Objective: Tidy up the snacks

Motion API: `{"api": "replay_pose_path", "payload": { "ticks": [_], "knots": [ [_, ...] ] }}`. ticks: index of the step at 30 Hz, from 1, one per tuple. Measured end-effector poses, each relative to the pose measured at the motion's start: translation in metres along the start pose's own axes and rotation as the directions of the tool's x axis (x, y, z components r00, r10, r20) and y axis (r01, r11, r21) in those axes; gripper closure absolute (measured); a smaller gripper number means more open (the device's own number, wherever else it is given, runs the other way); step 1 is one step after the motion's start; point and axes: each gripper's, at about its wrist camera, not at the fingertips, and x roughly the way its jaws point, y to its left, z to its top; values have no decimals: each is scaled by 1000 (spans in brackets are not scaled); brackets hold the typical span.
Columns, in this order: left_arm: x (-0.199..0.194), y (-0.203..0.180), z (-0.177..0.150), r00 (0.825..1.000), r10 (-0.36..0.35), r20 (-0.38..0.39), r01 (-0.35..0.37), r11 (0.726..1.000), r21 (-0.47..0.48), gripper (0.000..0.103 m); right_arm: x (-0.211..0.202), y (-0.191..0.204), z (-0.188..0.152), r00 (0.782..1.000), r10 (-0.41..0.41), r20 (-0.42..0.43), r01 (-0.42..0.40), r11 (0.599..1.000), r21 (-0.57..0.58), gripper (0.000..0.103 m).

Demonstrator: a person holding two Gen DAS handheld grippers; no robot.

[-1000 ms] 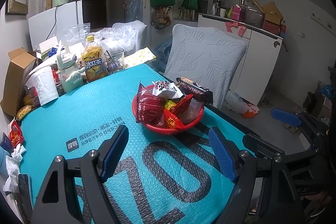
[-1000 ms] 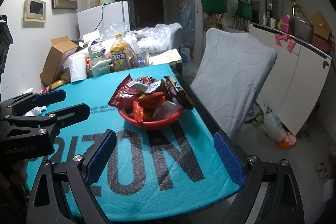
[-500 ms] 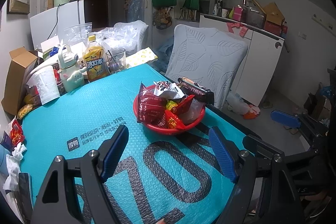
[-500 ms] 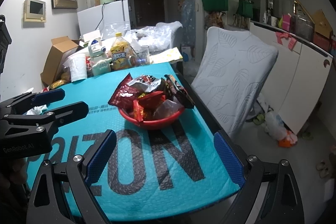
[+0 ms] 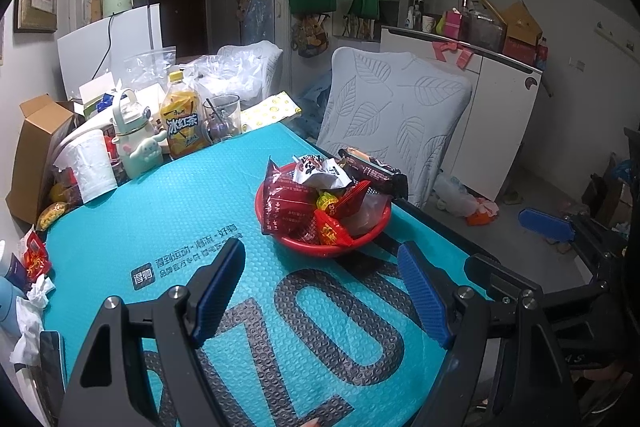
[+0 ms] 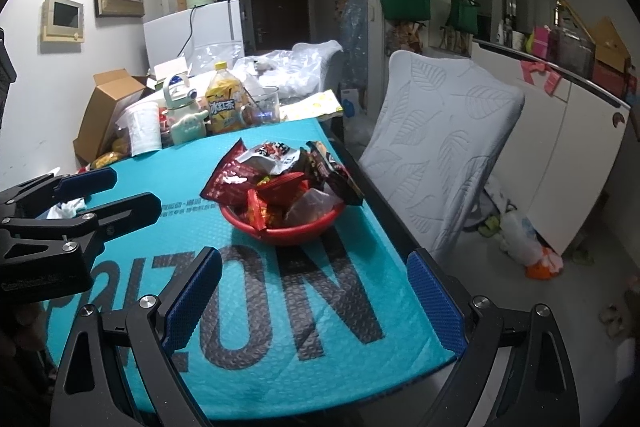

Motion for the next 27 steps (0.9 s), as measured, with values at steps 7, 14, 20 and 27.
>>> {"api": "replay_pose_path", "payload": {
  "ticks": [7, 14, 20, 27],
  "knots": [
    [-1, 0, 0, 1000, 2, 2, -2, 1000, 2, 25, -1, 0, -1, 1000, -1, 0, 1, 1000, 0, 8],
    [-2, -2, -1, 1000, 2, -1, -2, 1000, 9, 25, -1, 0, -1, 1000, -3, -1, 3, 1000, -1, 8],
    [-2, -3, -2, 1000, 1, -3, -1, 1000, 13, 25, -2, 0, -1, 1000, -5, -3, 5, 1000, 0, 8],
    [2, -2, -2, 1000, 7, -10, -7, 1000, 5, 25, -1, 0, -4, 1000, -13, -12, 13, 1000, 2, 8]
  ]
}}
